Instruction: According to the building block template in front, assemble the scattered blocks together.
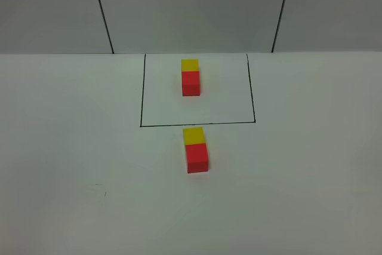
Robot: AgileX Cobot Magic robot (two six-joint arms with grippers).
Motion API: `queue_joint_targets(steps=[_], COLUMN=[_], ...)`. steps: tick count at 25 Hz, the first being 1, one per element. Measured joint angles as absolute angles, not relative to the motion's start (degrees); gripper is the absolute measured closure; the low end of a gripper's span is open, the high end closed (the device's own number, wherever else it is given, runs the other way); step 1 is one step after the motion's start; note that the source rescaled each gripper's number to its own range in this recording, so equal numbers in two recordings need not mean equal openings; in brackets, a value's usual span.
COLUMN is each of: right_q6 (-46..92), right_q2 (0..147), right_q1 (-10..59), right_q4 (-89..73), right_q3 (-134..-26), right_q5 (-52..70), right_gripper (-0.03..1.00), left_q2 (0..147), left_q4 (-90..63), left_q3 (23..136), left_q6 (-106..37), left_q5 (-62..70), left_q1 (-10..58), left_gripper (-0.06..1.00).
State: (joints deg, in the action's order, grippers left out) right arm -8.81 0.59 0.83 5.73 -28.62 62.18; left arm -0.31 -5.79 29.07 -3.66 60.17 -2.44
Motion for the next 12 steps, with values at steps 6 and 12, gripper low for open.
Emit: queue_joint_targets(steps=[6, 12], right_q6=[-2.6, 0.4], right_q2=[0.6, 0.6], right_q1=[0.8, 0.8], right_q4=[2.8, 0.7], right_q3=[-28.6, -28.6], right_q5=[61.8, 61.8], right_gripper=[0.33, 0.33], left_q2=[-0.3, -0.3], left_q4=[-5.8, -5.8], left_q3=[29.1, 29.1], left_q6=[-3.7, -3.7], left_q5=[60.2, 60.2], left_q1=[-2.4, -2.4], left_gripper=[0.92, 0.92])
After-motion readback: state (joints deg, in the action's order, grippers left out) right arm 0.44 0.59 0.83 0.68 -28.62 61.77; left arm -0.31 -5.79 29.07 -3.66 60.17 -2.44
